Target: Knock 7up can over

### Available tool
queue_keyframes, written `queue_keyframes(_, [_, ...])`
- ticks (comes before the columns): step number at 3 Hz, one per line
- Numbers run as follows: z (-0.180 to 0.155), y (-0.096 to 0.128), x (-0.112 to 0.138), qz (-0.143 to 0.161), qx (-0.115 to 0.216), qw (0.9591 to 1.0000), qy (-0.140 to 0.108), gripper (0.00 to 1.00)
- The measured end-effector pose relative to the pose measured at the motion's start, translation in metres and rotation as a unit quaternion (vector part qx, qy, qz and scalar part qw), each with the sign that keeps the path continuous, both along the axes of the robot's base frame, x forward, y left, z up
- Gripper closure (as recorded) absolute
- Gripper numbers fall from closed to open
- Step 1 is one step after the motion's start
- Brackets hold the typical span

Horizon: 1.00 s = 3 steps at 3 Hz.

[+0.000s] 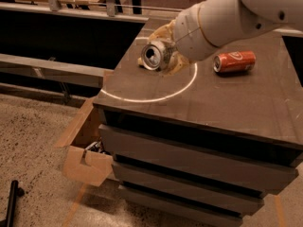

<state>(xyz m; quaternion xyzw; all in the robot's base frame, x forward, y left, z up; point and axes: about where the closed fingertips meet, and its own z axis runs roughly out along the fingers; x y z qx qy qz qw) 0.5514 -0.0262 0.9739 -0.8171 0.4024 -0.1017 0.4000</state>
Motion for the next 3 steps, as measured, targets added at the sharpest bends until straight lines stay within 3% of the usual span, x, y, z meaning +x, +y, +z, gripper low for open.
queue_keyframes(1, [-0.004, -0.003, -0.002, 0.007, -0.01, 0.9999, 0.005, 1.0])
queue_keyframes(2, [-0.004, -0.018, -0.002, 0.005, 0.011, 0.9998, 0.018, 1.0])
queue_keyframes(3, [-0.01, -0.033, 0.001, 0.011, -0.003, 0.9993, 0.035, 1.0])
